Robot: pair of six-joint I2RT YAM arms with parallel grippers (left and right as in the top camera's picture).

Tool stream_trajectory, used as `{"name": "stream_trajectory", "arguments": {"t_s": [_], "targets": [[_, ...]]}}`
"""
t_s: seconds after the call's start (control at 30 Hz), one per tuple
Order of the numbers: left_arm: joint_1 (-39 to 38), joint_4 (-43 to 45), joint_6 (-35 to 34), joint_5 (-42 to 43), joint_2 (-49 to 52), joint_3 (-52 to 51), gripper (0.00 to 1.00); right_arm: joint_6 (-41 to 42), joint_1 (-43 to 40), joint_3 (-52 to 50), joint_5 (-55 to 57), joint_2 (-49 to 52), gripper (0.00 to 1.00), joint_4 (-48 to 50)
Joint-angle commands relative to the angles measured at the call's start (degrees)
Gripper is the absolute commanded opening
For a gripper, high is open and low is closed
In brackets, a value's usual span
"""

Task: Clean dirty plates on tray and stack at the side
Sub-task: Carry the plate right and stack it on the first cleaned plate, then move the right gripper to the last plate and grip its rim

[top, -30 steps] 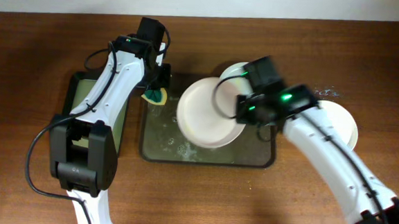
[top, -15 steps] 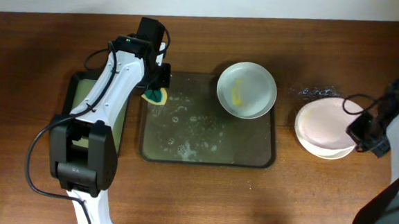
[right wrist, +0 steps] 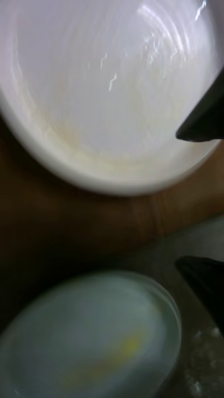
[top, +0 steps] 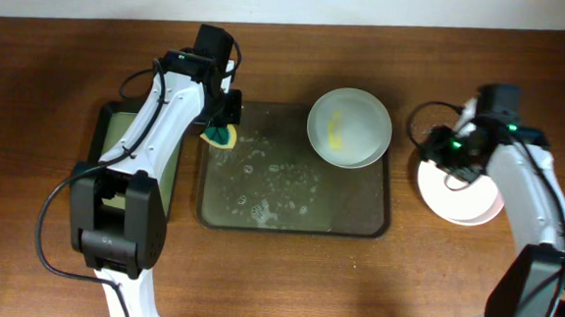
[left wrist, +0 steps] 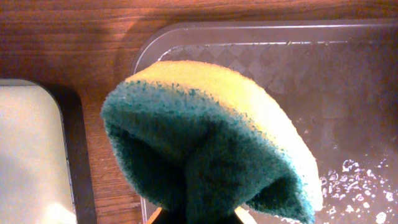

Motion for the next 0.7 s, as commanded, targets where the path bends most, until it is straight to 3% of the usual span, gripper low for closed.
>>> {"name": "stream_trajectory", "arguments": {"t_s": [0.0,0.27,0.3,0.43,0.67], "targets": [[-0.02,0.07,-0.72,0.59,-0.02,0.87,0.0,7.72,6.8,0.81,0.74,2.47,0.59,3.56],[-0.02,0.09,-0.72,0.59,-0.02,0.87,0.0,12.02,13.44,0.83,1.55,16.28,0.52,8.26],[-0.02,0.09,-0.72,0.59,-0.02,0.87,0.0,12.0,13.6,0.83,0.44,17.18,0.45,7.56],[-0.02,0.11,-0.72,0.57,-0.02,0.87,0.0,11.47,13.68,0.9,-4.5,16.87,0.36,2.47],[-0.02,0.37,-0.72,0.59,-0.02,0.87,0.0,5.25,22.53,1.22,-11.17,16.87,0.34,-7.13]]}}
